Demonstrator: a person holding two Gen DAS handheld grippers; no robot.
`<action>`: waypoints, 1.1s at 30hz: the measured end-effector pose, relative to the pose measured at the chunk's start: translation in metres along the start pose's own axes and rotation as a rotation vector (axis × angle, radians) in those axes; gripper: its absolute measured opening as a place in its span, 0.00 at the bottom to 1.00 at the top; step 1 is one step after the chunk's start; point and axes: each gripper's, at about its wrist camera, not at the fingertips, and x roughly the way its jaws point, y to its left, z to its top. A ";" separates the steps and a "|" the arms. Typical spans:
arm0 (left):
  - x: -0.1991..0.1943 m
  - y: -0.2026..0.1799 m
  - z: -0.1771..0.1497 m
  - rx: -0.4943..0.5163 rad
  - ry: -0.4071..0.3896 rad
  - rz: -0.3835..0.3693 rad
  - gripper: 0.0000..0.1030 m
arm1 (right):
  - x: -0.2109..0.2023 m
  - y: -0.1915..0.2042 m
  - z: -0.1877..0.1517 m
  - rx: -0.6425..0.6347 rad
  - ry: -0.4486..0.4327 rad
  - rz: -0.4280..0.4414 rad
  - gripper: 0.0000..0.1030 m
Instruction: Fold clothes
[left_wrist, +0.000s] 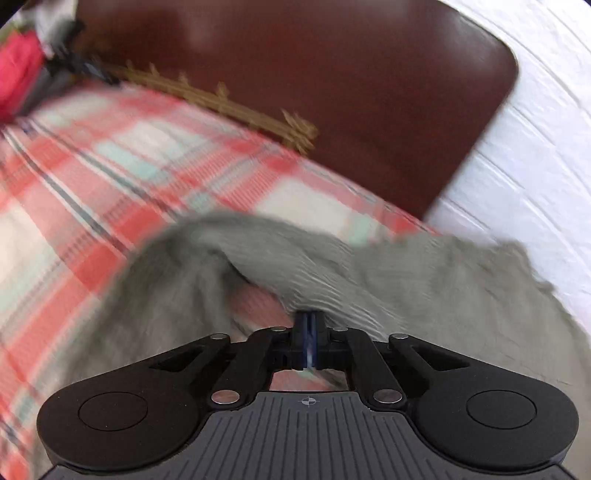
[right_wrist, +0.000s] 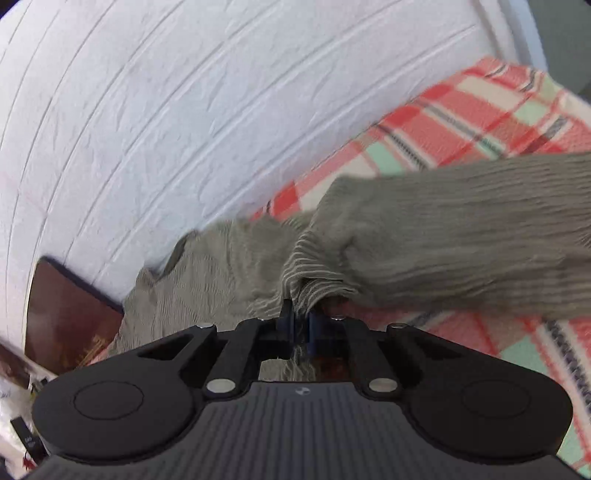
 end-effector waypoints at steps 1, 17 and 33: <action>0.004 0.004 0.002 0.012 -0.011 0.061 0.00 | 0.002 -0.005 0.002 0.012 0.000 -0.029 0.07; -0.115 0.074 -0.027 0.066 0.031 0.085 0.80 | -0.087 0.133 -0.064 -0.214 0.156 0.204 0.54; -0.128 0.094 -0.058 0.089 0.081 -0.099 0.11 | -0.010 0.322 -0.237 -0.602 0.554 0.405 0.55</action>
